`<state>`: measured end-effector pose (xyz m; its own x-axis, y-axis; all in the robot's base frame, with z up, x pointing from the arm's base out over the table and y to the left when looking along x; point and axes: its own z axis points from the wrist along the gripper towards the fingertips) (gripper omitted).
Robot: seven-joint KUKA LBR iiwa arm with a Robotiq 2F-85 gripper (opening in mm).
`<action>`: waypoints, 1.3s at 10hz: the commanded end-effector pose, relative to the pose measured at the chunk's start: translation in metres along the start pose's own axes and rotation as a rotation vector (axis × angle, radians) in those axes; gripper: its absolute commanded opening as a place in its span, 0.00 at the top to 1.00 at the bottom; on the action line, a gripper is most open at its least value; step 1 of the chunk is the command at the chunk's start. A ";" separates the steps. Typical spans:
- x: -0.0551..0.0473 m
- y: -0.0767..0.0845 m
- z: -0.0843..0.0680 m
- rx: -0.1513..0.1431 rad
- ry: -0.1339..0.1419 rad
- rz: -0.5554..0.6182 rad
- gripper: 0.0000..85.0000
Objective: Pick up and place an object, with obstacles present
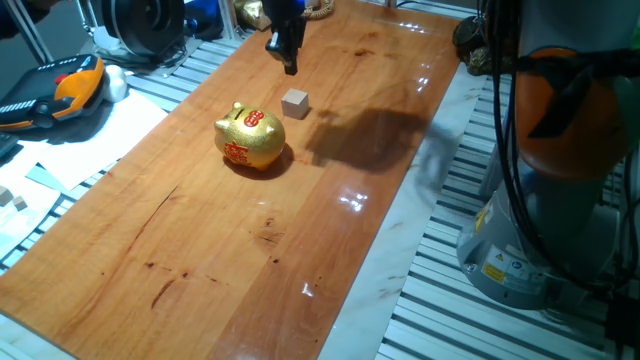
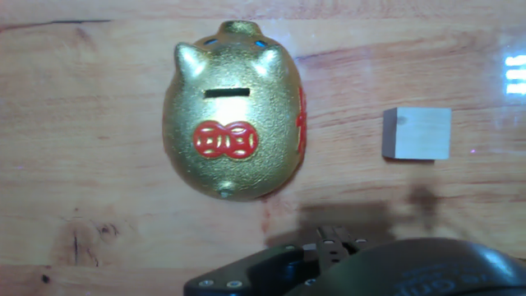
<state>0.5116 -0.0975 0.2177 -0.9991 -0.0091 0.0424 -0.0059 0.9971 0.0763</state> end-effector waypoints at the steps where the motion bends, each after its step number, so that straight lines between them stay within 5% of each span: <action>1: -0.001 -0.007 -0.001 -0.026 0.001 0.002 1.00; 7: -0.003 -0.014 0.003 0.017 0.007 0.046 1.00; 13: 0.002 -0.033 0.021 0.013 -0.005 0.030 1.00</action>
<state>0.5092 -0.1295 0.1936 -0.9990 0.0217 0.0382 0.0241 0.9977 0.0629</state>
